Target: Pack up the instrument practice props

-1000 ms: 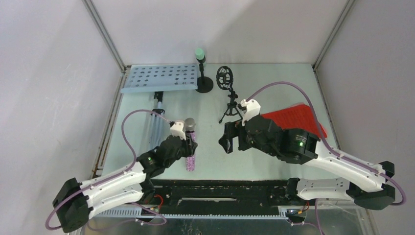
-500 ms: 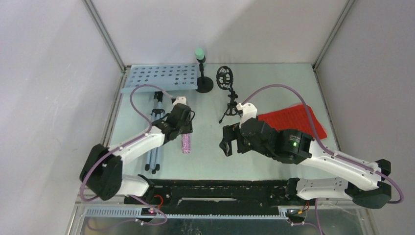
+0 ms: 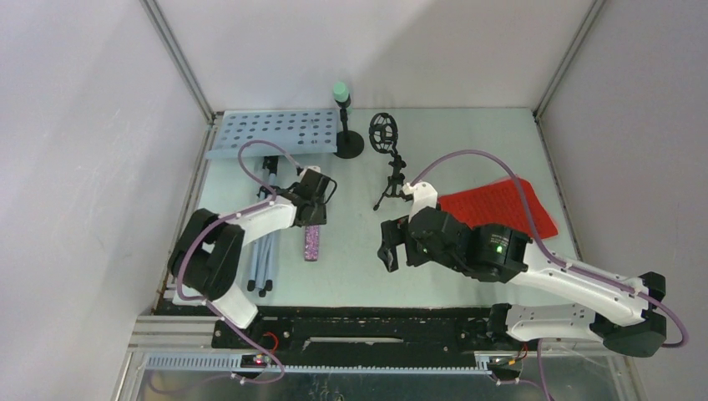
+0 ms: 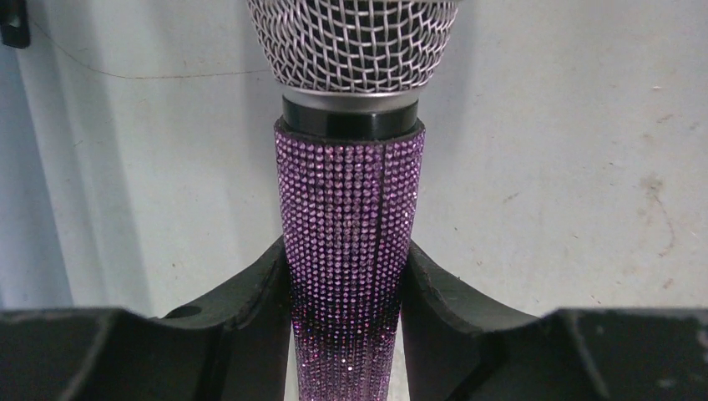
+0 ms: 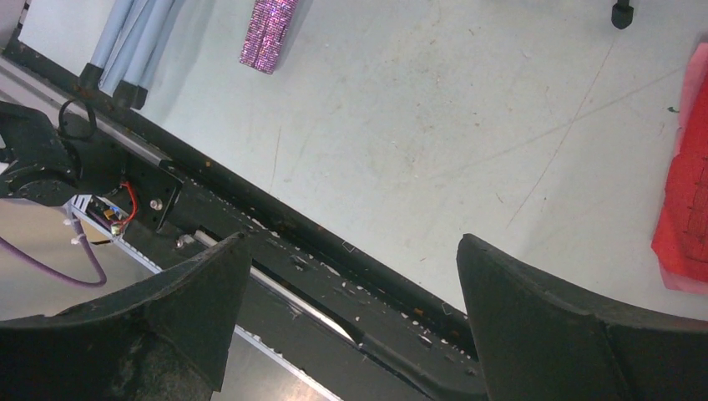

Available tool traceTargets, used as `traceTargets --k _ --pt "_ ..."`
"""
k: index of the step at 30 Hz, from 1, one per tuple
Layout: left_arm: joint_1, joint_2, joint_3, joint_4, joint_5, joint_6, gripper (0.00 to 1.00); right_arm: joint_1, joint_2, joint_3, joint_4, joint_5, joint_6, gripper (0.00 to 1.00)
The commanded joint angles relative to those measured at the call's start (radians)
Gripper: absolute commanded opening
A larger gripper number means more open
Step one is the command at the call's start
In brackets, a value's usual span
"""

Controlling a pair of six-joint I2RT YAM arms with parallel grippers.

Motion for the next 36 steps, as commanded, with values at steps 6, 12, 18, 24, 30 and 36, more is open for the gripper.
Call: traceTargets --k 6,12,18,24,30,36 --pt "0.020 0.053 0.044 0.051 -0.007 0.003 0.56 0.010 0.006 -0.006 -0.002 -0.001 0.007 1.00" --pt "0.023 0.050 0.031 0.053 -0.012 0.000 0.69 0.010 0.026 -0.007 -0.012 0.000 0.010 1.00" --pt "0.023 -0.013 0.018 0.045 -0.017 -0.001 0.75 0.010 0.031 -0.007 -0.010 0.014 0.020 1.00" --pt "0.020 -0.177 0.022 0.010 -0.002 0.005 0.84 0.010 0.013 -0.006 -0.004 0.049 0.026 1.00" --pt "0.014 -0.381 0.005 0.027 0.013 0.008 0.91 0.011 -0.003 -0.006 0.003 0.080 0.044 1.00" --pt "0.014 -0.522 -0.070 0.231 0.066 0.017 0.91 0.016 -0.016 -0.006 -0.012 0.092 0.063 1.00"
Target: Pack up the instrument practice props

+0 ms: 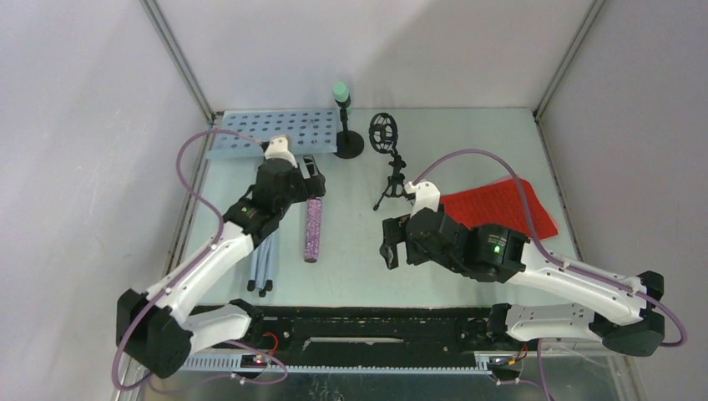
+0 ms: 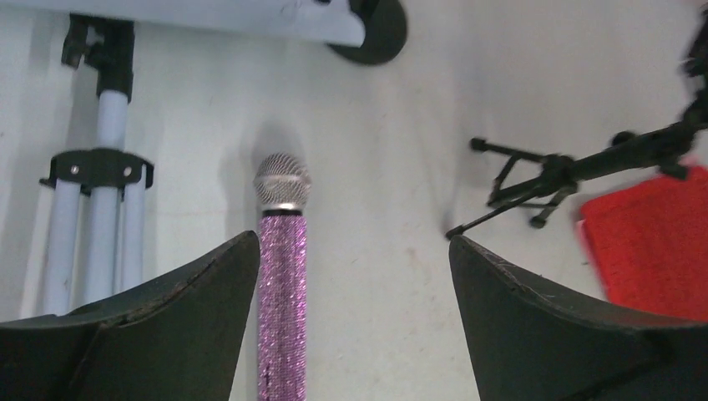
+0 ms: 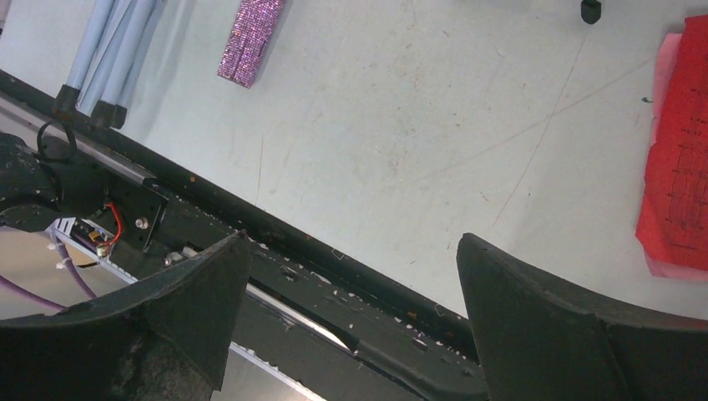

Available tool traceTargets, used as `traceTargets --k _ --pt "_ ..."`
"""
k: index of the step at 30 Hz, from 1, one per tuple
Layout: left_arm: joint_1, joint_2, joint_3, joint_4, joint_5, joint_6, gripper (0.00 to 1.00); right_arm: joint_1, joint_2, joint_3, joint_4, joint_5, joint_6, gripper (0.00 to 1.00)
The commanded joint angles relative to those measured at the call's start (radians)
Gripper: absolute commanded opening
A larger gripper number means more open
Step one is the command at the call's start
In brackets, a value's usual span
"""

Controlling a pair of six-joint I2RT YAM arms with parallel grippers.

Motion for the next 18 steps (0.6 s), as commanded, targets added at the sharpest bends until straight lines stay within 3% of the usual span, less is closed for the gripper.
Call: traceTargets --k 1,8,18 --pt "0.000 -0.081 -0.079 0.220 0.060 0.025 0.91 0.016 -0.028 0.000 -0.001 0.038 0.036 1.00" --pt "0.001 0.088 -0.049 0.607 0.121 0.103 0.91 0.048 -0.078 0.000 -0.061 0.072 0.086 1.00" --pt "0.008 0.507 0.278 0.677 0.112 0.182 0.88 0.074 -0.171 -0.009 -0.148 0.130 0.125 1.00"
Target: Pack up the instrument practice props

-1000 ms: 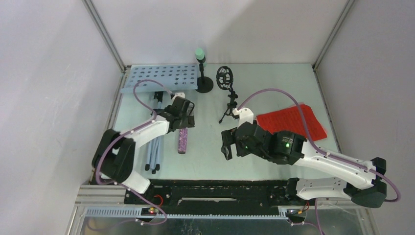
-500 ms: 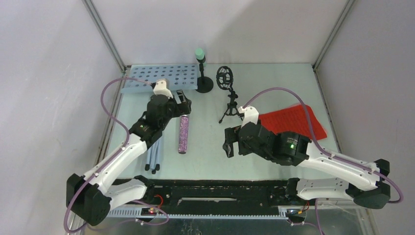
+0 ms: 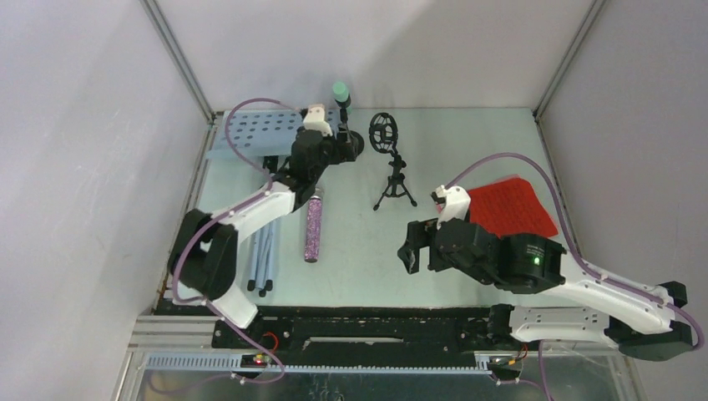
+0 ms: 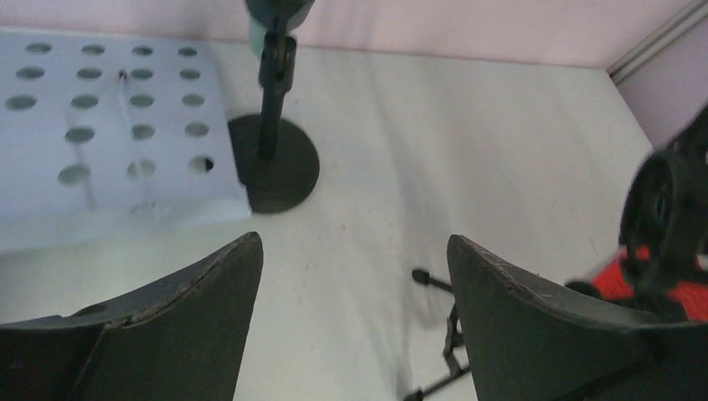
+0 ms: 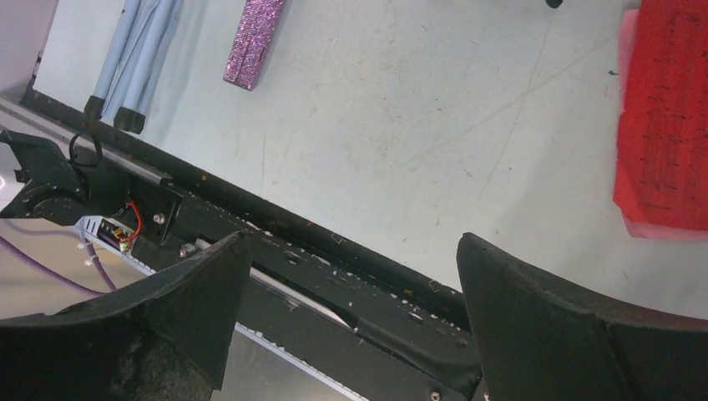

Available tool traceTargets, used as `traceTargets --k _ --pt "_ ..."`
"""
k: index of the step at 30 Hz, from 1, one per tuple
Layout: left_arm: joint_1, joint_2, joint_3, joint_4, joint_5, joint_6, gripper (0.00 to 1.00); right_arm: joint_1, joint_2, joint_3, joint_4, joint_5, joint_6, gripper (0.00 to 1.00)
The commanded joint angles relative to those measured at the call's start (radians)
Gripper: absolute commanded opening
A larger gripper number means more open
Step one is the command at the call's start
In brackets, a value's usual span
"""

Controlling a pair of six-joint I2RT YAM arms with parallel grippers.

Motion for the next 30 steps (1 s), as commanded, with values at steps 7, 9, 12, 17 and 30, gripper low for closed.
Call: traceTargets --k 7,9,12,17,30 --pt "0.066 0.264 0.264 0.140 0.057 0.035 0.83 0.006 -0.051 -0.019 -0.015 0.062 -0.012 1.00" --pt "0.076 0.302 0.295 0.139 0.071 0.023 0.82 -0.005 -0.044 -0.020 -0.017 0.060 -0.029 1.00" --pt "0.083 0.359 0.348 0.133 0.077 0.022 0.77 -0.027 -0.031 -0.019 -0.024 0.051 -0.044 1.00" --pt "0.094 0.456 0.451 0.099 0.063 0.021 0.75 -0.046 -0.036 -0.022 -0.021 0.046 -0.048 1.00" --pt "0.109 0.619 0.660 0.015 0.071 -0.010 0.62 -0.145 -0.081 -0.076 0.016 -0.028 -0.097 1.00"
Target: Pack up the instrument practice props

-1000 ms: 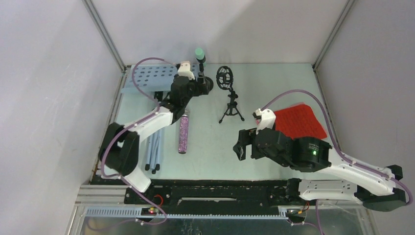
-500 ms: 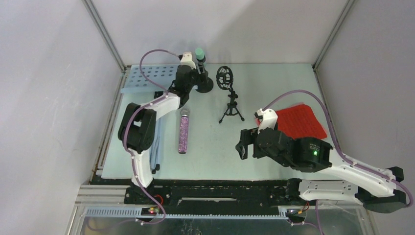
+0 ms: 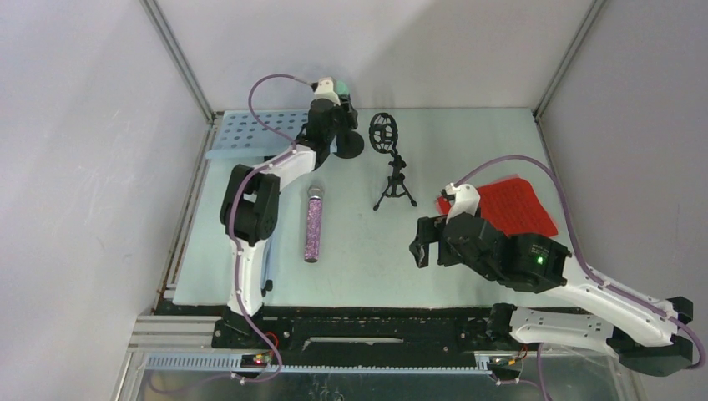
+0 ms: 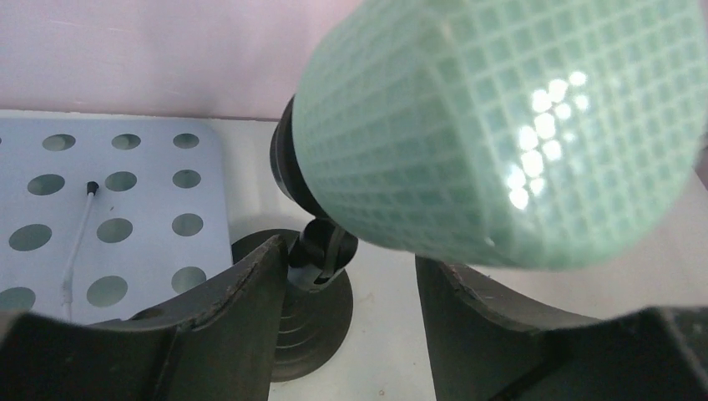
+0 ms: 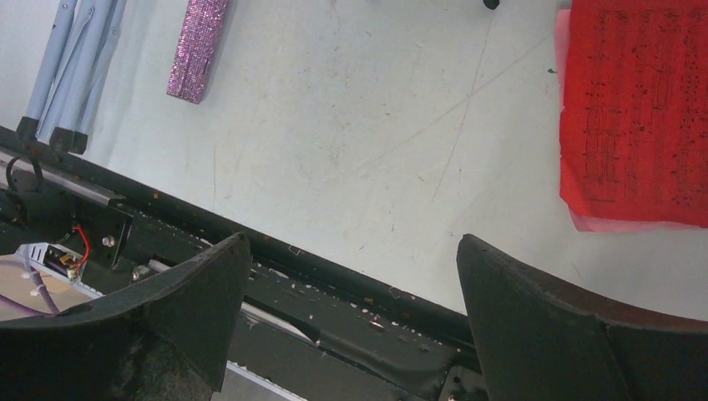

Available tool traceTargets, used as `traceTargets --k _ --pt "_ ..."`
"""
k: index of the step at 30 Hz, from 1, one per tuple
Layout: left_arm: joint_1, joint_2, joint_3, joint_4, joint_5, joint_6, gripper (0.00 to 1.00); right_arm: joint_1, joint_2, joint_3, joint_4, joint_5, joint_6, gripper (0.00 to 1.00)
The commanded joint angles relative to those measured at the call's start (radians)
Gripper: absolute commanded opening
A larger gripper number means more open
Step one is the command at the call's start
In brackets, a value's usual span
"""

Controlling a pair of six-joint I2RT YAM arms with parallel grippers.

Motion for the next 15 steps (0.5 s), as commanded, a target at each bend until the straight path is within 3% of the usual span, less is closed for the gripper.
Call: traceTargets --k 1,10,15 --pt "0.005 0.035 0.078 -0.019 0.007 -0.022 0.61 -0.027 -0.020 -0.014 0.030 -0.023 -0.033 1.00" --pt "0.010 0.076 0.149 -0.074 0.012 -0.026 0.56 -0.042 -0.022 -0.029 0.032 -0.048 -0.047 1.00" --pt "0.013 0.101 0.188 -0.092 0.034 -0.044 0.41 -0.049 -0.036 -0.039 0.031 -0.052 -0.050 1.00"
